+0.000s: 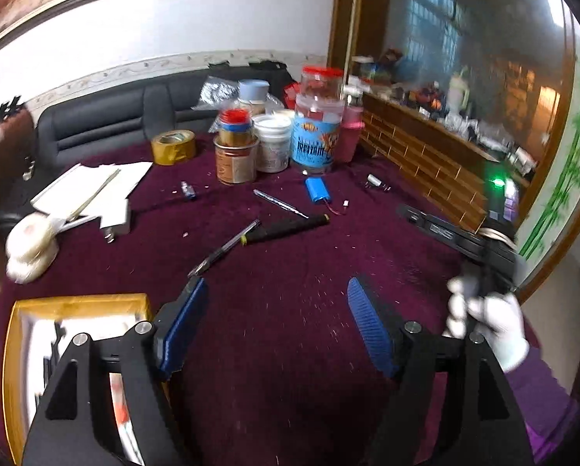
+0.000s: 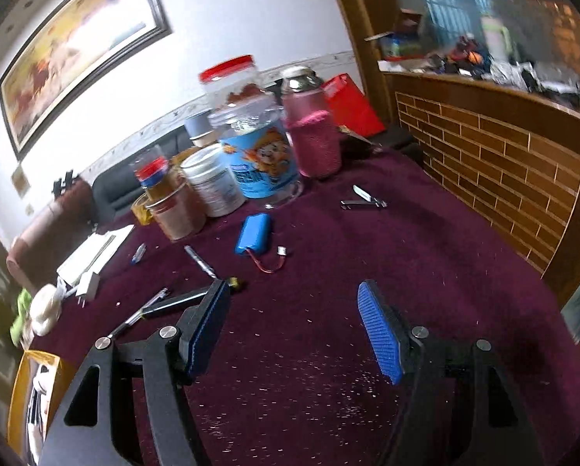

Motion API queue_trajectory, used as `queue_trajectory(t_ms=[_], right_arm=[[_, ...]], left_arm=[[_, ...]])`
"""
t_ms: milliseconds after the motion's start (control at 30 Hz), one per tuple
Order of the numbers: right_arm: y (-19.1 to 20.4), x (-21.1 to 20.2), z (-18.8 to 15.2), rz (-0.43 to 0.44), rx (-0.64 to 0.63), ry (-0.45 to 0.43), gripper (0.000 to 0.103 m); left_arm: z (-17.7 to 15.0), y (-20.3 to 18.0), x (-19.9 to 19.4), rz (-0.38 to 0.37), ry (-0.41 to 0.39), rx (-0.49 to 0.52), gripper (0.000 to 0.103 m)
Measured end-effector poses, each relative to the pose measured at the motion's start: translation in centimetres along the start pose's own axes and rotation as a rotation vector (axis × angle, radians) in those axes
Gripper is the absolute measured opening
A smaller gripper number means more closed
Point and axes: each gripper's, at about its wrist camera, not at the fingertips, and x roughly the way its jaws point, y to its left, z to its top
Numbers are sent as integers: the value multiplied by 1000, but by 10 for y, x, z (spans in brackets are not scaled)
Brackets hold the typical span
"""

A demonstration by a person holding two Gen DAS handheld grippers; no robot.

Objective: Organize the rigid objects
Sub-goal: 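Grasp the yellow-capped black marker with the right tool while the left tool grasps the silver pen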

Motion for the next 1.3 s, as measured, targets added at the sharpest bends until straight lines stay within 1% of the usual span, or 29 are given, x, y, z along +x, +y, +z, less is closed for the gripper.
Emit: queue_trajectory(t_ms=[67,133,167,200,300,367,500,567,633,667,700,733,767,833,867,900,933,967,1000,1033,1067,1100,1133,1167,1200,1233,1267,1300], right_arm=[[-10,6,-5,14,36,41,63],[-21,14,-7,26,86,90,63],[-25,17,-7,35,105,100,63],[-28,18,-6,37,117,106,63],[-34,18,-5,32,132,106,63],[-36,19,-4,26,130,109,63],[-35,23,-4,15,116,120,63],[-33,26,-4,15,105,131,63],[-33,27,-5,22,106,140,63],[-33,28,-6,23,104,146,63],[-33,29,-6,22,103,150,63],[-33,30,-6,20,104,155,63],[-33,32,-7,19,106,162,63],[-33,34,-9,16,105,176,63],[-33,36,-10,11,104,183,63],[-33,37,-10,7,102,189,63],[-33,38,-10,4,102,194,63],[-33,40,-11,2,102,200,63],[-33,41,-11,0,102,204,63],[-33,42,-12,-3,102,209,63],[-34,43,-13,-4,104,214,63],[-34,43,-13,0,109,221,63],[-35,43,-14,3,115,223,63],[-36,43,-14,5,120,224,63],[-37,43,-13,3,123,224,63],[-38,42,-13,2,125,224,63],[-37,42,-13,4,127,226,63],[-37,43,-14,6,129,229,63]], left_arm=[[9,-2,28,-18,37,9,74],[17,-5,67,-51,89,8,74],[21,-9,90,-55,117,19,73],[23,-12,104,-54,130,34,73],[31,-27,158,-41,168,139,73],[37,-31,186,-32,181,185,74],[44,-34,226,-47,204,221,74],[45,-38,241,-39,199,274,74],[42,-44,250,-24,193,347,74],[41,-46,251,-29,174,370,74],[41,-47,251,-42,162,382,75],[41,-47,251,-44,166,378,76],[41,-45,252,-45,173,367,76],[43,-37,253,-84,226,294,74],[45,-31,254,-117,262,241,70],[45,-26,250,-151,283,197,69],[43,-25,244,-194,311,182,62],[40,-26,238,-229,333,174,52],[37,-27,231,-288,370,159,48],[32,-29,223,-368,418,138,48],[27,-33,210,-417,432,140,48],[26,-34,202,-452,436,143,48],[25,-33,189,-482,421,135,48],[28,-29,180,-476,395,121,48],[34,-21,169,-428,347,90,49],[39,-12,163,-362,297,67,53],[45,-2,157,-253,232,56,60],[47,5,154,-163,186,57,64]])
